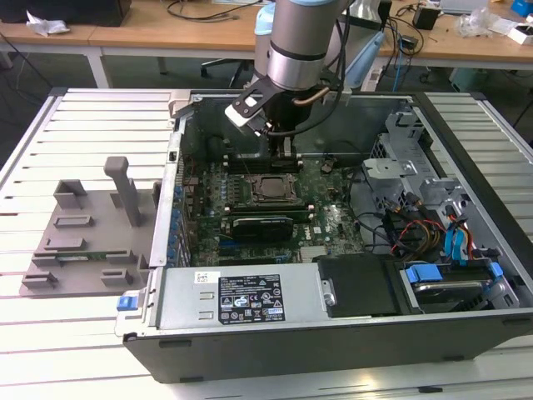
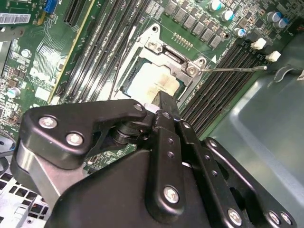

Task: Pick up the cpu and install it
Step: 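Install the first cpu locking lever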

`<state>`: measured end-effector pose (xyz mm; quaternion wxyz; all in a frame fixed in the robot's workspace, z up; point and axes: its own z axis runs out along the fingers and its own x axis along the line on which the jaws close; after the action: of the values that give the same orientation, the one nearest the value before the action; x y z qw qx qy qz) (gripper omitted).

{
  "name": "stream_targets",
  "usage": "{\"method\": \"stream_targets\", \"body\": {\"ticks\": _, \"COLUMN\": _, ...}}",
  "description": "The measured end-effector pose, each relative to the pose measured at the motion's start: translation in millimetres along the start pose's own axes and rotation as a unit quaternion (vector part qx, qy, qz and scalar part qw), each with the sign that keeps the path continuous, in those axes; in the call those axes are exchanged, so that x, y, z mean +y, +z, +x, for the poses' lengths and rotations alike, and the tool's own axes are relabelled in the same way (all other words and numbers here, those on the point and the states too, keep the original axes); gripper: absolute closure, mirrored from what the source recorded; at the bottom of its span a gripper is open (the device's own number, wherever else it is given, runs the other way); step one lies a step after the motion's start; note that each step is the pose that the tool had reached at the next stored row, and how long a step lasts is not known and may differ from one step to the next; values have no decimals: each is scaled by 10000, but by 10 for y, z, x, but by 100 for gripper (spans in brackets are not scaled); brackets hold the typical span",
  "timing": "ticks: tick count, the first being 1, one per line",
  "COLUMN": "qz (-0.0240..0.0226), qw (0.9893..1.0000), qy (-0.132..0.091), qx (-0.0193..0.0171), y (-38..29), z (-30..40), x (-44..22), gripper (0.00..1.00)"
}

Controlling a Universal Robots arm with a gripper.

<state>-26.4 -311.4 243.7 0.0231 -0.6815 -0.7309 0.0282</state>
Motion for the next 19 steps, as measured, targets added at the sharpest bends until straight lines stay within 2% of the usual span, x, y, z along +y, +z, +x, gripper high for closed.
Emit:
{"method": "stream_targets", "body": {"ticks": 2, "qz": -2, "qw": 9996, "qy": -271, "qx": -19, "y": 1, "z": 0, "x": 0, "gripper": 89}}
{"method": "stream_targets", "body": {"ticks": 4, "qz": -3, "qw": 9990, "qy": -445, "qx": -32, "y": 1, "z": 0, "x": 0, "gripper": 89}}
{"method": "stream_targets", "body": {"ticks": 5, "qz": -4, "qw": 9979, "qy": -649, "qx": -47, "y": 1, "z": 1, "x": 0, "gripper": 89}}
{"method": "stream_targets", "body": {"ticks": 6, "qz": -5, "qw": 9965, "qy": -828, "qx": -60, "y": 1, "z": 1, "x": 0, "gripper": 89}}
{"method": "stream_targets", "body": {"ticks": 7, "qz": -5, "qw": 9944, "qy": -1052, "qx": -76, "y": 1, "z": 1, "x": 0, "gripper": 89}}
{"method": "stream_targets", "body": {"ticks": 9, "qz": -7, "qw": 9911, "qy": -1325, "qx": -96, "y": 1, "z": 1, "x": 0, "gripper": 89}}
{"method": "stream_targets", "body": {"ticks": 11, "qz": -8, "qw": 9891, "qy": -1466, "qx": -106, "y": 1, "z": 1, "x": 0, "gripper": 89}}
{"method": "stream_targets", "body": {"ticks": 12, "qz": -8, "qw": 9864, "qy": -1641, "qx": -119, "y": 1, "z": 0, "x": 0, "gripper": 89}}
{"method": "stream_targets", "body": {"ticks": 13, "qz": -9, "qw": 9848, "qy": -1731, "qx": -125, "y": 1, "z": 0, "x": 0, "gripper": 89}}
{"method": "stream_targets", "body": {"ticks": 16, "qz": -10, "qw": 9819, "qy": -1887, "qx": -137, "y": 1, "z": 1, "x": 1, "gripper": 89}}
{"method": "stream_targets", "body": {"ticks": 18, "qz": -11, "qw": 9781, "qy": -2075, "qx": -150, "y": 1, "z": 1, "x": 1, "gripper": 89}}
{"method": "stream_targets", "body": {"ticks": 19, "qz": -11, "qw": 9770, "qy": -2126, "qx": -154, "y": 1, "z": 1, "x": 1, "gripper": 89}}
